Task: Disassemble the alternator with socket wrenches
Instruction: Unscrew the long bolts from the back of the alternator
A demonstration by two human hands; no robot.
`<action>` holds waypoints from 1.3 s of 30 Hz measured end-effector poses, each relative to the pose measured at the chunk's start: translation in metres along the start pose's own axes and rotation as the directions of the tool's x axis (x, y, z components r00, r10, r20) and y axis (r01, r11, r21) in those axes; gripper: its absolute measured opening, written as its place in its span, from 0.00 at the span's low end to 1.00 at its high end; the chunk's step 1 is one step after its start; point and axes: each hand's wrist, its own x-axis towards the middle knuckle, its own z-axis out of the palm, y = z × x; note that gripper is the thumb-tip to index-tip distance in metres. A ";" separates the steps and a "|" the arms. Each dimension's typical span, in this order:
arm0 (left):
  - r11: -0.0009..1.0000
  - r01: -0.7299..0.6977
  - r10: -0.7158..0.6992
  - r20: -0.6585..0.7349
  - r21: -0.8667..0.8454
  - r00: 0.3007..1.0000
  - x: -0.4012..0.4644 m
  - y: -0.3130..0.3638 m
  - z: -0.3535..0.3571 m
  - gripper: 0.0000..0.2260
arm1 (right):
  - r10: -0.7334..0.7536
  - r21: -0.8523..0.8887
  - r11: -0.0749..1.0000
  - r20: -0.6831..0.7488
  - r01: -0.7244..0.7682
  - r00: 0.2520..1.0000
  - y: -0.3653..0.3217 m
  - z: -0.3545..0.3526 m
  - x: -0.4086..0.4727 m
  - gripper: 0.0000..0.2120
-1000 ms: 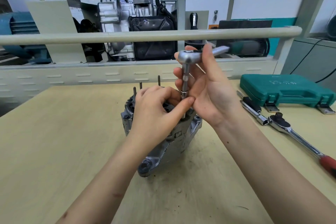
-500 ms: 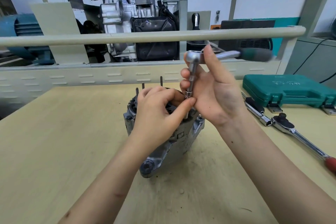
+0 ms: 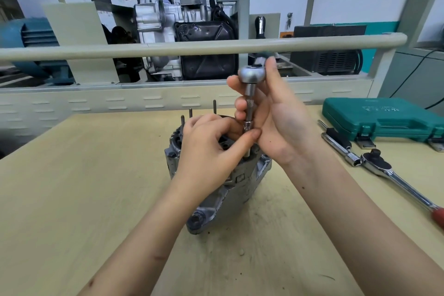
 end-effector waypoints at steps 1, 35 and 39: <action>1.000 -0.004 0.004 0.000 0.007 1.000 0.000 0.000 0.000 0.12 | -0.006 0.007 1.000 0.004 0.006 1.000 0.000 0.000 -0.001 0.18; 0.996 0.030 -0.031 -0.013 -0.086 0.999 0.002 0.003 -0.001 0.14 | -0.036 0.063 0.998 0.064 0.032 0.997 0.000 -0.003 -0.006 0.14; 0.995 0.049 -0.047 0.021 -0.091 0.999 0.000 0.005 -0.001 0.10 | -0.025 0.066 0.998 0.057 0.021 0.998 0.000 -0.002 -0.003 0.18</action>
